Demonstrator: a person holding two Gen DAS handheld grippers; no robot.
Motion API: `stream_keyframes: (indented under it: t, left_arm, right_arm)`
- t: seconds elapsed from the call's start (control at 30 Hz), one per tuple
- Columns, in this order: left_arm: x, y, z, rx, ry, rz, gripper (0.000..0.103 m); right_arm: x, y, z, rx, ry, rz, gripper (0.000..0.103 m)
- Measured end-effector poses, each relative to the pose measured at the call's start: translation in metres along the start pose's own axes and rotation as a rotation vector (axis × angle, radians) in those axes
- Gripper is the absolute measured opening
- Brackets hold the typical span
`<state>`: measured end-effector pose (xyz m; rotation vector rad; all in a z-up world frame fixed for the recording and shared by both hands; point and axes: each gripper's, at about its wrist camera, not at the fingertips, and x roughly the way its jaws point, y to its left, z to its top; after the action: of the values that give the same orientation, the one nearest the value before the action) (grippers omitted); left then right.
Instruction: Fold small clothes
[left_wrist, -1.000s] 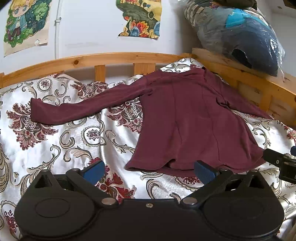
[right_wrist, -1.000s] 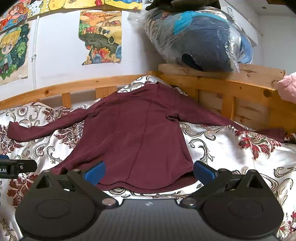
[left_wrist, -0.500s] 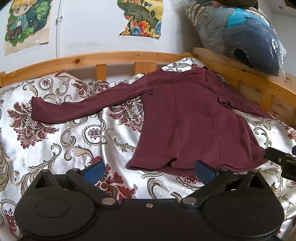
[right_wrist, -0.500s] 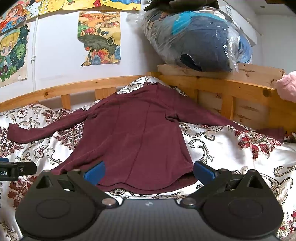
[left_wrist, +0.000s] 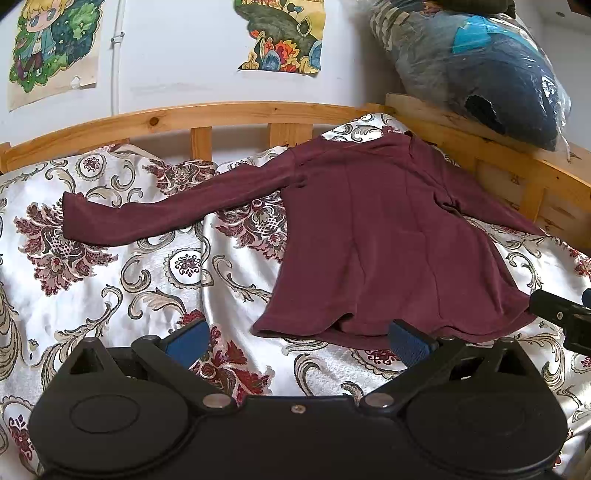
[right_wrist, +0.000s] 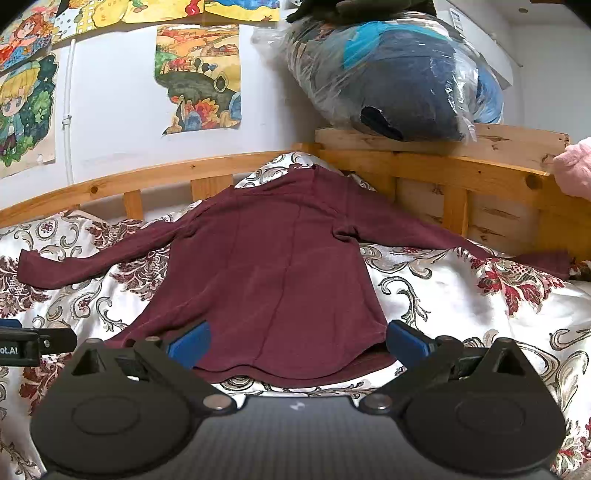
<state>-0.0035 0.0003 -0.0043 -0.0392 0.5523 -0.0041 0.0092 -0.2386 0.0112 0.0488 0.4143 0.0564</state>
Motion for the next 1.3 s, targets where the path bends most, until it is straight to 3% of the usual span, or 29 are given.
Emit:
stream_keyframes:
  t: [1.0, 1.3]
  left_arm:
    - [-0.0015, -0.0012, 0.0011, 0.003, 0.003, 0.003, 0.102]
    - [0.0047, -0.0006, 0.0032, -0.008, 0.036, 0.031, 0.102]
  right_arm:
    - [-0.0017, -0.0004, 0.0017, 0.012, -0.004, 0.018, 0.103]
    - [0.0071, 0.0015, -0.0006, 0.003, 0.040, -0.007, 0.103]
